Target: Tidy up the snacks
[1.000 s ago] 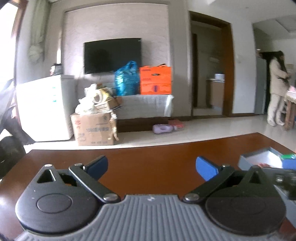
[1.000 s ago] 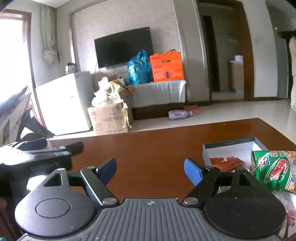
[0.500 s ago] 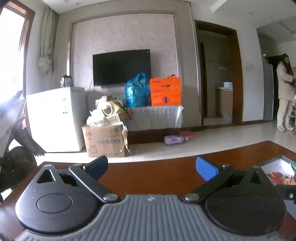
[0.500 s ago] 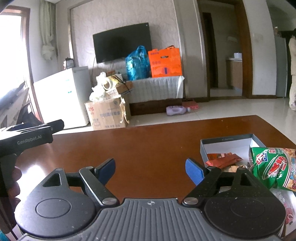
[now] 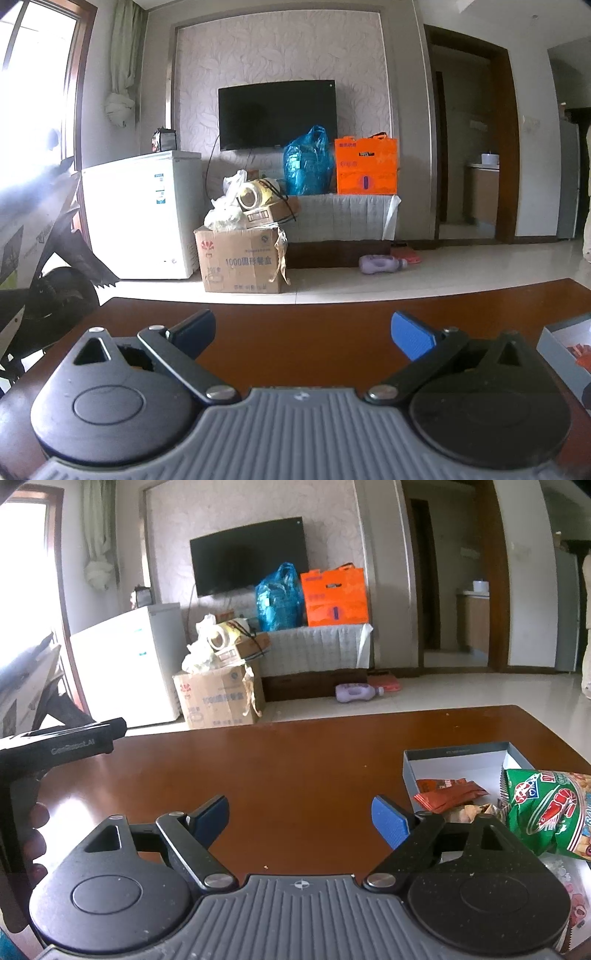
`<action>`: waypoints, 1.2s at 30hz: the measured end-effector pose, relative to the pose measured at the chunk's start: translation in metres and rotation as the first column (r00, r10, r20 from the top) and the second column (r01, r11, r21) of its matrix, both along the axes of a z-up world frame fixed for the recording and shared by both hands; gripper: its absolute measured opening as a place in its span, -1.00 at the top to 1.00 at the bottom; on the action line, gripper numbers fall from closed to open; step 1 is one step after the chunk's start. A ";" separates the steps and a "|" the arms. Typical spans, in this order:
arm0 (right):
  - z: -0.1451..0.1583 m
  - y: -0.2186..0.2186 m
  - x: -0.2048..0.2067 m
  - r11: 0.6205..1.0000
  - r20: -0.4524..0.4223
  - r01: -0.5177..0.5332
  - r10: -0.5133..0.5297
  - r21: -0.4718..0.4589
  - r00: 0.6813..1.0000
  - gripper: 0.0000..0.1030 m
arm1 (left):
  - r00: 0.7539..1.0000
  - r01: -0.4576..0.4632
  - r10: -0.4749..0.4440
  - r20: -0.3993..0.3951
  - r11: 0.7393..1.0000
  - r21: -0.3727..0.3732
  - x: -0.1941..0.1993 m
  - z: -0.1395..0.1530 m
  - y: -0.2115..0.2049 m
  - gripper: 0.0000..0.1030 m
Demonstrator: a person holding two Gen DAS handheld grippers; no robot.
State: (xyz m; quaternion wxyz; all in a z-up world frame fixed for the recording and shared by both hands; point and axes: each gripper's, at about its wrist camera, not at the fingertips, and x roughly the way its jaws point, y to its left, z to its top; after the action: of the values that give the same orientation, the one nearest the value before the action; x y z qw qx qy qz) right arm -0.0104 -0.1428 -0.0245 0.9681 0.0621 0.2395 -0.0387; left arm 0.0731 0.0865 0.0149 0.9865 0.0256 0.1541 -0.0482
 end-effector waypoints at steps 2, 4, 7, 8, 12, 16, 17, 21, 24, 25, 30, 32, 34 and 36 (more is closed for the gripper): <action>0.001 0.001 0.001 1.000 -0.002 -0.005 0.005 -0.002 1.000 -0.65 | 1.000 -0.001 0.001 0.002 1.000 0.005 -0.001 -0.001 -0.002 -1.00; 0.000 0.001 0.000 1.000 -0.005 -0.011 0.011 -0.003 1.000 -0.66 | 1.000 -0.001 0.001 -0.001 1.000 0.005 -0.004 -0.002 -0.002 -1.00; 0.000 0.001 -0.001 1.000 -0.009 -0.015 0.015 -0.004 1.000 -0.66 | 1.000 0.005 -0.005 -0.004 1.000 0.001 -0.003 -0.003 -0.003 -1.00; 0.001 0.001 -0.001 1.000 -0.009 -0.014 0.014 -0.004 1.000 -0.66 | 1.000 0.007 -0.007 -0.005 1.000 0.003 0.003 -0.003 -0.004 -1.00; 0.001 0.000 -0.001 1.000 -0.011 -0.013 0.013 -0.003 1.000 -0.67 | 1.000 0.016 -0.016 -0.009 1.000 0.019 0.003 -0.008 -0.009 -1.00; 0.001 0.001 -0.002 1.000 -0.014 -0.016 0.016 -0.007 1.000 -0.68 | 1.000 0.025 -0.025 -0.001 0.999 0.023 0.003 -0.011 -0.011 -1.00; 0.001 0.001 -0.002 1.000 -0.015 -0.016 0.016 -0.008 1.000 -0.68 | 1.000 0.027 -0.027 -0.002 0.999 0.024 0.002 -0.011 -0.011 -1.00; 0.001 0.001 -0.001 1.000 -0.018 -0.016 0.016 -0.007 1.000 -0.68 | 0.999 0.032 -0.032 -0.003 0.999 0.027 0.001 -0.012 -0.012 -1.00; 0.001 0.001 -0.001 1.000 -0.018 -0.017 0.017 -0.007 1.000 -0.68 | 0.999 0.033 -0.033 -0.009 0.999 0.029 0.000 -0.014 -0.012 -1.00; 0.001 0.001 -0.001 1.000 -0.019 -0.017 0.016 -0.007 1.000 -0.68 | 0.999 0.032 -0.032 -0.010 0.999 0.028 0.000 -0.013 -0.011 -1.00; 0.000 0.001 -0.001 1.000 -0.021 -0.020 0.020 -0.008 1.000 -0.68 | 0.999 0.035 -0.035 -0.017 0.999 0.026 0.001 -0.012 -0.013 -1.00; 0.000 0.000 -0.001 1.000 -0.022 -0.020 0.020 -0.009 1.000 -0.68 | 0.999 0.040 -0.039 -0.022 0.999 0.020 0.001 -0.013 -0.015 -1.00; 0.001 0.000 -0.003 1.000 -0.019 -0.017 0.017 -0.011 1.000 -0.68 | 0.998 0.050 -0.050 -0.024 0.999 0.013 0.000 -0.013 -0.019 -1.00; 0.003 -0.002 -0.008 1.000 -0.010 -0.009 0.009 -0.028 1.000 -0.68 | 0.997 0.077 -0.076 -0.024 0.997 0.007 -0.002 -0.013 -0.029 -1.00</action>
State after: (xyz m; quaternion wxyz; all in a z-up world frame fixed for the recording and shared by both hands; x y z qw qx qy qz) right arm -0.0187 -0.1445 -0.0212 0.9679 0.0474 0.2439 -0.0380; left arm 0.0708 0.0573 0.0023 0.9819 0.0350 0.1651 -0.0856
